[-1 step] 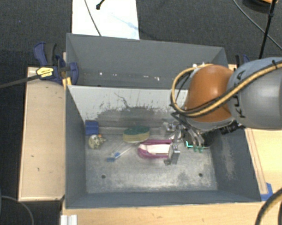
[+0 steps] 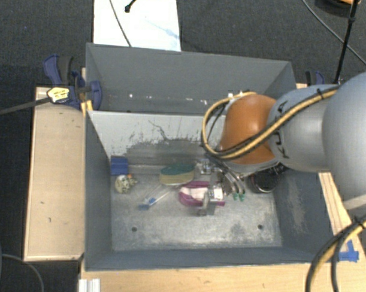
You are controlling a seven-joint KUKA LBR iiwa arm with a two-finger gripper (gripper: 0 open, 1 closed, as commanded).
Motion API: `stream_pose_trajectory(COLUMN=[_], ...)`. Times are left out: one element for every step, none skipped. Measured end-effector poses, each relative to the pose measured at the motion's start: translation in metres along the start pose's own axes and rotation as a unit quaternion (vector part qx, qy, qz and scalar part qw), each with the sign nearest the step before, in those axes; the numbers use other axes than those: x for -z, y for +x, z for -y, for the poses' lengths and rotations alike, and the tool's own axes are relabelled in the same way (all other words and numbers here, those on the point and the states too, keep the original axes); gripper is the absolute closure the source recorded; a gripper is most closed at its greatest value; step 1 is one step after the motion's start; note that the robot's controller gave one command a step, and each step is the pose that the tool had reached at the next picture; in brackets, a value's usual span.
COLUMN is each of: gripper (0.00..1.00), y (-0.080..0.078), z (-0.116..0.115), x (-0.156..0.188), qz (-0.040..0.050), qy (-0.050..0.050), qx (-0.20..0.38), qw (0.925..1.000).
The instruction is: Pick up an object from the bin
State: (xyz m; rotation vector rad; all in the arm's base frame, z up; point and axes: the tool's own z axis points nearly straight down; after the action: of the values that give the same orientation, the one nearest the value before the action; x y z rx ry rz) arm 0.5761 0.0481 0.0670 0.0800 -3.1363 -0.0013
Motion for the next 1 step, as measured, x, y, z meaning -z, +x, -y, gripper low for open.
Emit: stream_pose_trajectory(gripper=[0.0], y=[0.0042], z=[-0.0008], x=[0.0355], qz=[0.0059], qy=[0.0], qx=[-0.01], qw=[0.9999])
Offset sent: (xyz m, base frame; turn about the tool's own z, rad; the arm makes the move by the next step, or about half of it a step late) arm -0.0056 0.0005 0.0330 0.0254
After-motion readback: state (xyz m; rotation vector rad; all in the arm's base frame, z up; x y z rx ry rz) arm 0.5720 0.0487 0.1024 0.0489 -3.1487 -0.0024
